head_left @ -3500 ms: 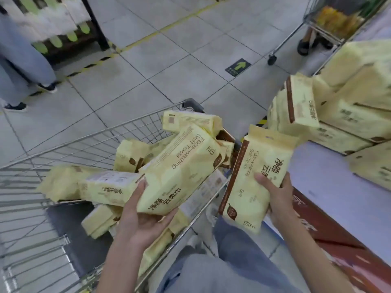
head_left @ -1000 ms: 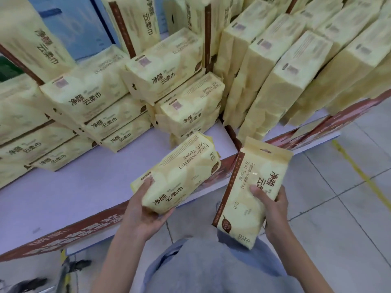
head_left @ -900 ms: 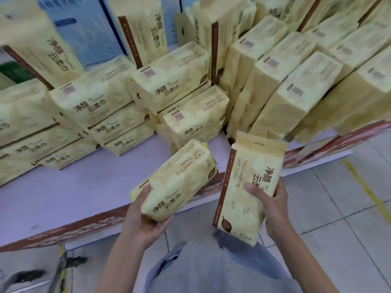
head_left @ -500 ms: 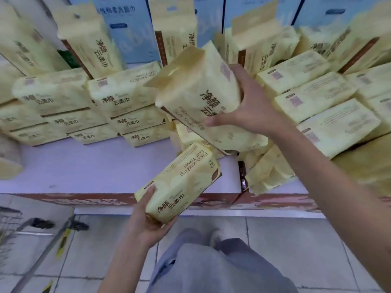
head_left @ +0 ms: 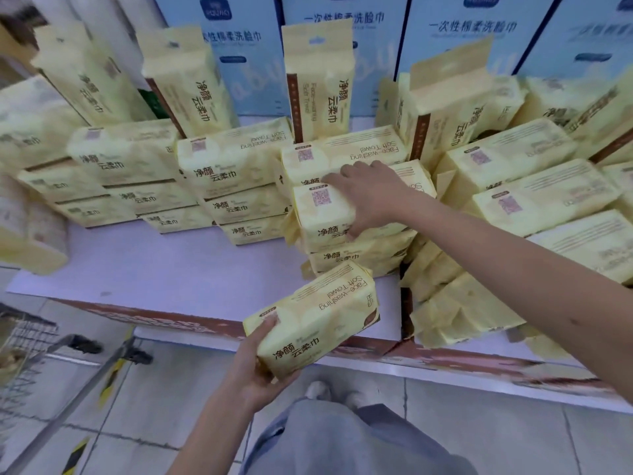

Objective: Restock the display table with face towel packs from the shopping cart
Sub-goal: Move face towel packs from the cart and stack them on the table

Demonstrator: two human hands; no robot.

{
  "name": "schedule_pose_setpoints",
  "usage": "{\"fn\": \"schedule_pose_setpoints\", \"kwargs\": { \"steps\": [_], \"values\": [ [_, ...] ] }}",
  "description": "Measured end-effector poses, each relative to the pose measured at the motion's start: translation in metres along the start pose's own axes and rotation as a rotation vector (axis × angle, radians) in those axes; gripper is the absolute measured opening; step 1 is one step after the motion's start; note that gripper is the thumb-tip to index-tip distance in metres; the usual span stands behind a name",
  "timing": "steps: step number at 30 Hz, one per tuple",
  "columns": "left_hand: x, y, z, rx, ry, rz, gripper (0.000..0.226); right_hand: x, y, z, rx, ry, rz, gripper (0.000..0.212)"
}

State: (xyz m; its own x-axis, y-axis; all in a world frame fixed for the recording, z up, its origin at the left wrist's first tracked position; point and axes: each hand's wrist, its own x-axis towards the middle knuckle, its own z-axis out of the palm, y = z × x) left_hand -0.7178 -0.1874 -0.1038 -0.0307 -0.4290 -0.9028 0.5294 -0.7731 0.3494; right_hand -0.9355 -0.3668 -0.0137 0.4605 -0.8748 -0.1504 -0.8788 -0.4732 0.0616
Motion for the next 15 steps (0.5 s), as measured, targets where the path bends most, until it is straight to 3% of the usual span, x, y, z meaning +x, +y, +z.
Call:
{"fn": "schedule_pose_setpoints", "kwargs": {
  "steps": [3, 9, 11, 15],
  "values": [
    [0.008, -0.001, 0.002, 0.021, -0.002, -0.011, 0.037, -0.002, 0.003, 0.007, -0.010, 0.035, 0.009, 0.111],
    [0.022, 0.001, 0.014, 0.084, -0.027, -0.016, 0.039, -0.030, -0.006, 0.023, 0.028, 0.269, 0.122, 0.102],
    [0.028, 0.002, 0.019, 0.103, -0.032, -0.017, 0.037, -0.048, -0.017, 0.037, 0.214, 0.433, 0.235, 0.091],
    [0.045, 0.003, 0.030, 0.159, -0.025, -0.004, 0.040, -0.096, -0.054, 0.082, 0.810, 0.789, 0.520, 0.062]
  ]
}}
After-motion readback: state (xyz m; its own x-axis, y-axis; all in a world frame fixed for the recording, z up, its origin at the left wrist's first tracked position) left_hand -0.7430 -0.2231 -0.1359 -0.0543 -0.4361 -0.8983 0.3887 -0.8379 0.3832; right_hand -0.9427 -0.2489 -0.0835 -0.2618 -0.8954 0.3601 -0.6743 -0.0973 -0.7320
